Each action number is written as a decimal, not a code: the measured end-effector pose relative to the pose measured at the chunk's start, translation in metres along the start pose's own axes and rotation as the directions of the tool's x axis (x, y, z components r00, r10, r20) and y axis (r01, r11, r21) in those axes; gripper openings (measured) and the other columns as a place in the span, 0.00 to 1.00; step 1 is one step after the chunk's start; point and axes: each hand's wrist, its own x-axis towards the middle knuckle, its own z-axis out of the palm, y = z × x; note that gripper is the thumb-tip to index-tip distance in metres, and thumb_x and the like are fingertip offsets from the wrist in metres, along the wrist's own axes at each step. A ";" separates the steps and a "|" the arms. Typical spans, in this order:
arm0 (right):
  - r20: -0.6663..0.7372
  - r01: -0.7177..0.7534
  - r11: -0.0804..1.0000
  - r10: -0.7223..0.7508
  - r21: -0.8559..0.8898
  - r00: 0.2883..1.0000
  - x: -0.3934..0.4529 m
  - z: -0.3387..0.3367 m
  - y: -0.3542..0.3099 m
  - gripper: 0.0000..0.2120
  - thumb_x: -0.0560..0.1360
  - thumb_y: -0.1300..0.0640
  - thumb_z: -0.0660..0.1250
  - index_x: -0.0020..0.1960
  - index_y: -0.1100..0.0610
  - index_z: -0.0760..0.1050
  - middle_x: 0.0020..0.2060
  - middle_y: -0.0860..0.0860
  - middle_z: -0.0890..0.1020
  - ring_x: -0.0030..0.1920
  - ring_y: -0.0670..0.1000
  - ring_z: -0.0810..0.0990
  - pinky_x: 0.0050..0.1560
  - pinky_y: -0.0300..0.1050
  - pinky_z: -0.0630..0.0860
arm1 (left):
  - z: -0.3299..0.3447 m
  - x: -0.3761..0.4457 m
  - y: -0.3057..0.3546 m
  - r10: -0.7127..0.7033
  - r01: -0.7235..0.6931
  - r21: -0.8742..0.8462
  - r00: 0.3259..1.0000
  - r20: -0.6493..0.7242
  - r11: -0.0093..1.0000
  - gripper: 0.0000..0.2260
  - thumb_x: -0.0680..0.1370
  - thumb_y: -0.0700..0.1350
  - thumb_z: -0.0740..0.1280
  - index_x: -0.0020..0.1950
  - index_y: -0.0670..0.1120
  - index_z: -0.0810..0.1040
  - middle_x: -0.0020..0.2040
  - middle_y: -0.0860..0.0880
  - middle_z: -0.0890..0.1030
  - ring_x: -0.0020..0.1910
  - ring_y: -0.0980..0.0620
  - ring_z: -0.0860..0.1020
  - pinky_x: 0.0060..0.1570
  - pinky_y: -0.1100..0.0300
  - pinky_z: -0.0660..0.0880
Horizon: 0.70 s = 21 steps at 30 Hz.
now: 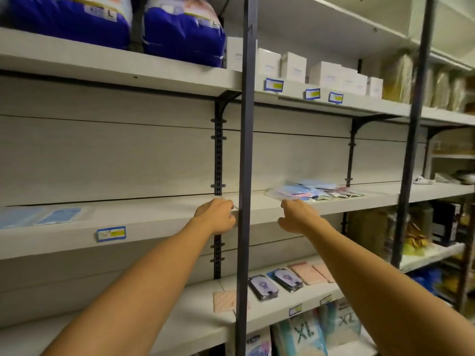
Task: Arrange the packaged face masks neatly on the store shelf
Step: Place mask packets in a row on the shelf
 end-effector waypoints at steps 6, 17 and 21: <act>0.019 -0.002 0.999 0.002 -0.032 1.000 0.010 0.001 0.071 0.19 0.78 0.53 0.66 0.67 0.57 0.72 0.58 0.55 0.80 0.53 0.55 0.79 0.48 0.45 0.76 | 0.016 0.036 0.055 0.000 0.000 0.015 1.000 0.011 1.000 0.19 0.80 0.49 0.61 0.71 0.47 0.72 0.67 0.46 0.76 0.60 0.46 0.77 0.57 0.48 0.78; 0.058 0.035 0.999 -0.033 -0.036 0.998 0.039 0.015 0.162 0.19 0.78 0.55 0.65 0.68 0.56 0.70 0.57 0.54 0.79 0.51 0.54 0.78 0.51 0.46 0.78 | 0.050 0.089 0.119 -0.059 0.056 0.053 0.997 0.047 0.997 0.20 0.80 0.50 0.60 0.72 0.47 0.72 0.69 0.45 0.74 0.61 0.44 0.76 0.58 0.48 0.77; 0.054 0.030 0.999 -0.028 -0.033 0.998 0.058 0.023 0.186 0.20 0.78 0.54 0.65 0.68 0.56 0.70 0.57 0.55 0.79 0.52 0.54 0.78 0.54 0.50 0.80 | 0.060 0.114 0.125 -0.065 0.062 0.068 0.997 0.046 0.996 0.20 0.80 0.50 0.61 0.71 0.47 0.72 0.69 0.46 0.74 0.60 0.45 0.76 0.56 0.48 0.78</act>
